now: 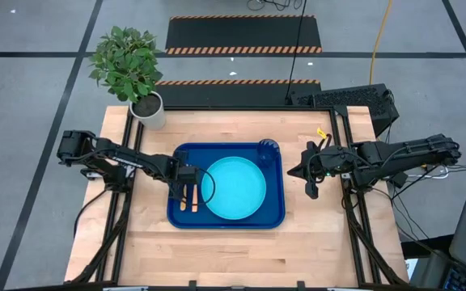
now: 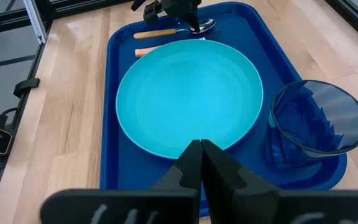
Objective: Pick and place plate/cup/fork/spoon on tray
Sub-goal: Adjust the orange spoon on the blue serving tray
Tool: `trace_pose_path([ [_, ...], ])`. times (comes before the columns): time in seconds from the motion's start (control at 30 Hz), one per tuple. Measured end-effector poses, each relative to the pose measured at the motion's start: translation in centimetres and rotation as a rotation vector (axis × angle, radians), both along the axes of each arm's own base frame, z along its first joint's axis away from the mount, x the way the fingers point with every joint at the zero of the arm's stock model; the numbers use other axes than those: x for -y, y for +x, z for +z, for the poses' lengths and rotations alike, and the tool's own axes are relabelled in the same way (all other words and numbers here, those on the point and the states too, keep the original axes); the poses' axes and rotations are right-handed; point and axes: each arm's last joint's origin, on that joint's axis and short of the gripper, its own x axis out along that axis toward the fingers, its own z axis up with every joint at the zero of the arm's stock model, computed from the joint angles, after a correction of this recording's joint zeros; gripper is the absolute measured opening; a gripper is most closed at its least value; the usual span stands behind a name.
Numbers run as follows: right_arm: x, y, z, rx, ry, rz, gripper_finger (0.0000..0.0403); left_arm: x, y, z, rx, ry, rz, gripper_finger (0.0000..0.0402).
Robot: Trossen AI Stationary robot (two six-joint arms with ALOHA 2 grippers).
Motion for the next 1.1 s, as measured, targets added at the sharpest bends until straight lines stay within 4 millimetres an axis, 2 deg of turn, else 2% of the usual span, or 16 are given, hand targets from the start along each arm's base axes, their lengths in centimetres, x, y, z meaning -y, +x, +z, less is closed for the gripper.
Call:
trace_pose_path([
  [0.53, 0.0, 0.0, 0.0, 0.0, -0.004, 0.003, 0.0, 0.02, -0.02, -0.01, 0.007, -0.011, 0.028, 0.0006],
  [0.87, 0.0, 0.0, 0.0, 0.0, -0.005, 0.004, 0.0, 0.02, -0.02, 0.02, 0.012, -0.018, 0.043, 0.0077],
  [1.1, 0.0, 0.0, 0.0, 0.0, -0.005, 0.004, 0.0, 0.0, 0.03, 0.14, 0.019, -0.009, 0.053, 0.0081],
])
